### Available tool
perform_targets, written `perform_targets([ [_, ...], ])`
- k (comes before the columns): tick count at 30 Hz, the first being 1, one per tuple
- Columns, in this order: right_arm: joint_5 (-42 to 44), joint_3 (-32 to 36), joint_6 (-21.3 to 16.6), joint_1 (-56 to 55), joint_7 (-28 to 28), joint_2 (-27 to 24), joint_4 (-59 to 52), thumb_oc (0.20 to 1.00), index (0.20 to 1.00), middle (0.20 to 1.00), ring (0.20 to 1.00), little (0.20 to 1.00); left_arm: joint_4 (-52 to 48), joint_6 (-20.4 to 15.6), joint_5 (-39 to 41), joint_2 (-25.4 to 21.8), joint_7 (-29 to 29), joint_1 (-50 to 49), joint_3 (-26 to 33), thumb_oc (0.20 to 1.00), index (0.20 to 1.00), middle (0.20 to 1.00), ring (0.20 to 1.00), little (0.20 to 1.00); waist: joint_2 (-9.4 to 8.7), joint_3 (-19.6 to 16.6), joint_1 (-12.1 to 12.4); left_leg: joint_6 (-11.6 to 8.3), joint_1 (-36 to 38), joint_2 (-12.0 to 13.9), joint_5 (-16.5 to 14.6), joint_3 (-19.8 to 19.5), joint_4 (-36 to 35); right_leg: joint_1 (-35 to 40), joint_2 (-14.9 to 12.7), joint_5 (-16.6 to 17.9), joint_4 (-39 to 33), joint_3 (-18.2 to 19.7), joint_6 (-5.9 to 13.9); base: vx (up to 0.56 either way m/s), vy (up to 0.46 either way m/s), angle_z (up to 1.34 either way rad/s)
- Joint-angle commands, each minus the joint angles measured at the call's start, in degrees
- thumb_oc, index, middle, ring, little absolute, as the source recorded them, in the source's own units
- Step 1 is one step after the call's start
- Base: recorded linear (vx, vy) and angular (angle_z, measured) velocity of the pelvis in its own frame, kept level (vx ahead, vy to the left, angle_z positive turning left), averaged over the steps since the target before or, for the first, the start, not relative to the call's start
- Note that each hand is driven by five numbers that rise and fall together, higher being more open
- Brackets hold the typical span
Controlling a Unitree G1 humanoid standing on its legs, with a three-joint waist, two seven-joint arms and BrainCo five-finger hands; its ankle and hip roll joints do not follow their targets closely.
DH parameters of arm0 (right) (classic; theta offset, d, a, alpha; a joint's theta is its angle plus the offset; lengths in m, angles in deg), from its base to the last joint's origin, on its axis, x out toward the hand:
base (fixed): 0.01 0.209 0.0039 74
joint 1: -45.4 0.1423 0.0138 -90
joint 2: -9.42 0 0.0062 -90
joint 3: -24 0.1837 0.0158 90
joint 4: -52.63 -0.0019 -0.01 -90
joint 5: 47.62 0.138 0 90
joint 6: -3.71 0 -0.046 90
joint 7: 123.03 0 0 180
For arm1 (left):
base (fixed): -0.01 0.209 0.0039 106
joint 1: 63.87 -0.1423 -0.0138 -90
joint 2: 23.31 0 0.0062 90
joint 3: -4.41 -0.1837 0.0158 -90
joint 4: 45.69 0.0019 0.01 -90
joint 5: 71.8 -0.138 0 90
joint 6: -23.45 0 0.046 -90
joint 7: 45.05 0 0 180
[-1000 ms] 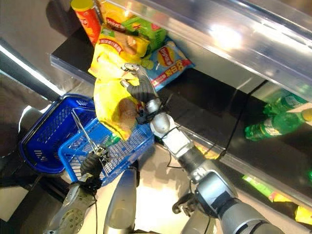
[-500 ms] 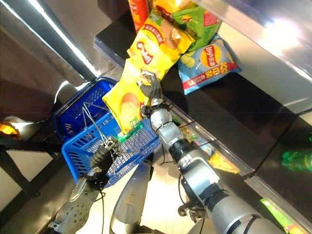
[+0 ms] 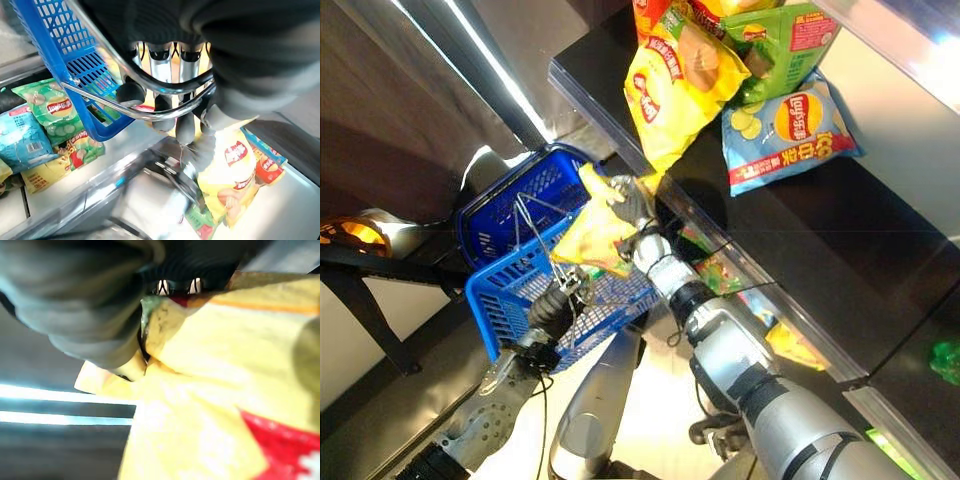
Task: Pick up the snacks into the basket
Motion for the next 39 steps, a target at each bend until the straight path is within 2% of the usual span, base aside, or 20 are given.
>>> perform_targets([
  [1, -5.3, -1.2, 0.5, -0.1, -0.7, 1.2, 2.7, 0.2, 0.2, 0.2, 0.2, 0.2, -16.6, -4.3, -0.8, 2.4, 7.0, 5.6, -3.5, 0.2, 0.2, 0.2, 0.2, 0.2, 4.4, -2.9, 1.7, 3.37, -0.7, 1.3, -0.8, 2.9, 0.5, -3.8, 1.1, 11.2, -1.9, 2.1, 2.75, 0.01, 0.028, 0.04],
  [6, -15.5, -5.5, 2.0, -2.4, -1.0, 2.0, 5.1, 0.2, 0.2, 0.2, 0.2, 0.2, -17.1, -4.3, -0.7, 3.2, 7.8, 7.0, -4.4, 0.2, 0.2, 0.2, 0.2, 0.2, 4.31, -3.0, 1.3, 3.43, -0.6, 1.2, -0.8, 3.0, 0.5, -4.1, 0.9, 11.3, -1.8, 2.3, 2.8, 0.0, 0.013, 0.01],
  [13, -16.4, -6.4, 2.3, -4.4, -4.3, 2.6, 6.1, 0.2, 0.2, 0.2, 0.2, 0.2, -16.9, -3.6, -0.2, 3.6, 9.1, 7.7, -4.8, 0.2, 0.2, 0.2, 0.2, 0.2, 4.14, -3.5, 1.3, 3.47, -0.2, 0.9, -0.8, 2.7, 0.0, -3.5, 0.7, 11.6, -1.9, 1.9, 3.11, 0.0, 0.0, 0.0],
  [14, -16.3, -6.4, 2.3, -4.4, -4.4, 2.6, 6.1, 0.235, 0.235, 0.235, 0.235, 0.235, -16.9, -3.7, -0.2, 3.6, 9.1, 7.7, -4.8, 0.2, 0.2, 0.2, 0.2, 0.2, 4.14, -3.5, 1.3, 3.47, -0.2, 0.9, -0.8, 2.7, 0.0, -3.5, 0.7, 11.6, -1.9, 1.9, 3.12, 0.0, 0.005, 0.04],
  [15, -15.5, -6.3, 2.2, -4.4, -4.5, 2.7, 5.8, 1.0, 1.0, 1.0, 1.0, 1.0, -16.5, -3.6, -0.2, 3.5, 9.2, 7.7, -4.7, 0.2, 0.2, 0.2, 0.2, 0.2, 4.0, -3.5, 1.3, 3.46, -0.1, 1.0, -0.9, 2.8, 0.0, -3.4, 0.8, 11.6, -2.0, 1.9, 3.15, 0.01, 0.007, 0.04],
  [23, -11.8, -6.0, 1.4, -3.5, -4.8, 2.3, 3.6, 1.0, 1.0, 1.0, 1.0, 1.0, -16.1, -3.9, -1.1, 2.7, 8.4, 6.9, -3.2, 0.2, 0.2, 0.2, 0.2, 0.2, 3.26, -3.5, 0.8, 3.43, 0.5, 1.3, -1.1, 3.2, 0.1, -3.2, 0.8, 11.9, -2.1, 2.2, 3.1, 0.0, 0.001, 0.0],
  [31, -7.1, -5.3, 0.4, -3.9, -4.7, 0.8, -2.3, 1.0, 1.0, 1.0, 1.0, 1.0, -12.8, -5.0, -4.3, 1.8, 5.8, 3.2, 1.6, 0.2, 0.2, 0.2, 0.2, 0.2, 1.92, -3.5, -0.6, 3.25, 1.8, 2.2, -1.3, 4.2, -0.1, -2.8, 1.0, 12.1, -2.3, 3.0, 2.89, 0.0, 0.007, -0.02],
  [39, -1.4, -4.3, -0.6, -12.2, -5.4, -2.3, -14.7, 1.0, 1.0, 1.0, 1.0, 1.0, -5.3, -5.9, -11.6, 2.0, 1.2, -0.8, 7.7, 0.2, 0.2, 0.2, 0.2, 0.2, -0.74, -3.7, -5.1, 2.89, 4.5, 3.8, -1.9, 6.3, -0.1, -2.4, 1.5, 12.9, -3.1, 5.6, 2.62, 0.01, 0.027, -0.18],
])
